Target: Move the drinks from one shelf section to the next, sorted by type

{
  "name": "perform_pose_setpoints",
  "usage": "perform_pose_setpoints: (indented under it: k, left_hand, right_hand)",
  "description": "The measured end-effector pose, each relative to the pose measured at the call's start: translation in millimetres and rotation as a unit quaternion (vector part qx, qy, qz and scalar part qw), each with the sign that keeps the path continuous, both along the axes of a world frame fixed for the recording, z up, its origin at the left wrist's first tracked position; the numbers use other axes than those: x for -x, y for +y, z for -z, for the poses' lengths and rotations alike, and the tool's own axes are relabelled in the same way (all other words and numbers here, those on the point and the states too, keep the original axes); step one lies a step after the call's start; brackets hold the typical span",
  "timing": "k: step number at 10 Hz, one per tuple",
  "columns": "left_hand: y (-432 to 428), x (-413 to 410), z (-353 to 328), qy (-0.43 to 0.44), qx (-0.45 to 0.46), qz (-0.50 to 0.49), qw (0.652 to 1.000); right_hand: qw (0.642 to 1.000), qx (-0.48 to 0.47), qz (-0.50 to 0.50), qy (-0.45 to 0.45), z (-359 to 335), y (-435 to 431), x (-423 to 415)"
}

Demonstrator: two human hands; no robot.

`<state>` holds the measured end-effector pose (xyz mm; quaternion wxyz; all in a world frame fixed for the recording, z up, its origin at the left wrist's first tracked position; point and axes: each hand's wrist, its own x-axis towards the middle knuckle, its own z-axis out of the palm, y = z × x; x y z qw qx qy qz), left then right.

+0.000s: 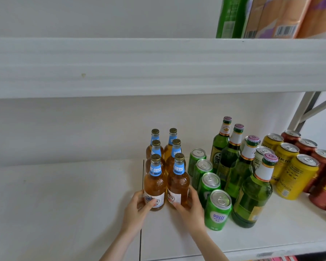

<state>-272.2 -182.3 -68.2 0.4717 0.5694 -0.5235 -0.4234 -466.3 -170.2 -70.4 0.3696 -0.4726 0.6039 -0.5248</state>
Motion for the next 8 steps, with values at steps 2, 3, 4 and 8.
perform_pose_setpoints:
  k: [2, 3, 4, 8]
  left_hand:
    - [-1, 0, 0, -0.019, -0.011, 0.004, 1.0]
    - [0, 0, -2, -0.027, -0.009, 0.004, 1.0]
    - [1, -1, -6, -0.054, -0.005, 0.014, 0.998]
    - [51, -11, -22, -0.501, 0.205, -0.021, 0.841]
  right_hand:
    - [1.0, -0.019, -0.007, 0.007, -1, -2, 2]
    - [1.0, -0.025, -0.011, 0.011, -3, 0, 3]
    - [0.999, -0.034, -0.014, 0.031, -6, 2, 3]
    - [0.889, -0.035, -0.042, 0.455, -26, 64, -4]
